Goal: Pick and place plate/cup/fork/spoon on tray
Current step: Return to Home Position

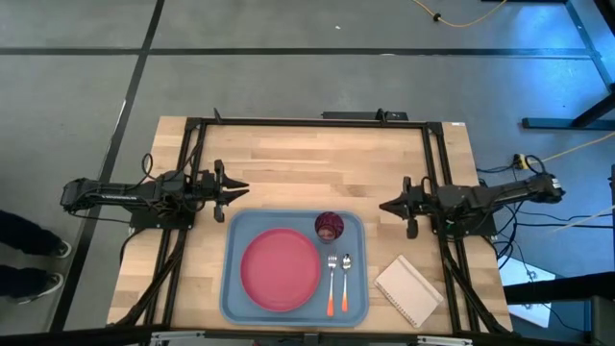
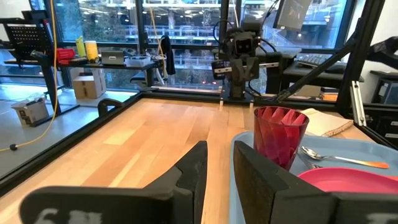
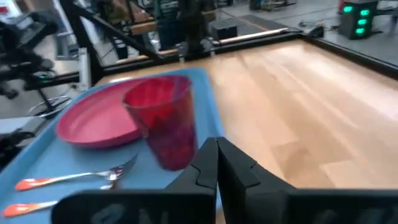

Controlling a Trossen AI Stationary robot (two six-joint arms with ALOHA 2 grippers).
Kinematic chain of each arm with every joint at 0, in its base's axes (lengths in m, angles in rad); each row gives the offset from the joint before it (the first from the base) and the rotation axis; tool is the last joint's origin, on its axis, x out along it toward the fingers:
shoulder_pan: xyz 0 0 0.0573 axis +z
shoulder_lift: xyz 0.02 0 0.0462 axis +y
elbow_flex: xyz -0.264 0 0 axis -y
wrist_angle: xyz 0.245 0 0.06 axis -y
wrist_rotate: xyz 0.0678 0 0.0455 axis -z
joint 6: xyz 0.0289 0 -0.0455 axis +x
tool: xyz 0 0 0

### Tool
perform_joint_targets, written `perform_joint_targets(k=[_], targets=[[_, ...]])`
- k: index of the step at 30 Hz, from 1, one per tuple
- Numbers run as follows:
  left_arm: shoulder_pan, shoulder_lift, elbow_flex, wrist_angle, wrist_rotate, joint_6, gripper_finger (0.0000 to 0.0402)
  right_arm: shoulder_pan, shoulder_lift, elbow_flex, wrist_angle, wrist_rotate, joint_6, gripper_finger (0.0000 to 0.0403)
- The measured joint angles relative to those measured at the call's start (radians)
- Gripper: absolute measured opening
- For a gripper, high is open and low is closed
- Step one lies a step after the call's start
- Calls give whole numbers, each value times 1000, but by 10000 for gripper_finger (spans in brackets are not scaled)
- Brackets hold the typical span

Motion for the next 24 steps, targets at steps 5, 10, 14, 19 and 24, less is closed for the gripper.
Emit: perform_joint_targets(k=[5, 10, 14, 19, 24], targets=[[0, 0, 0, 0, 0, 0, 71, 1, -45, 53, -170, -55, 34, 6], [0, 0, 0, 0, 0, 0, 71, 1, -110, 73, -222, -91, -37, 7], [0, 0, 0, 0, 0, 0, 71, 1, -170, 57, -91, -170, -182, 7], [0, 0, 0, 0, 0, 0, 71, 1, -221, 20, -77, -177, -201, 3], [0, 0, 0, 0, 0, 0, 71, 1, -231, -5, 1, -223, -292, 6]])
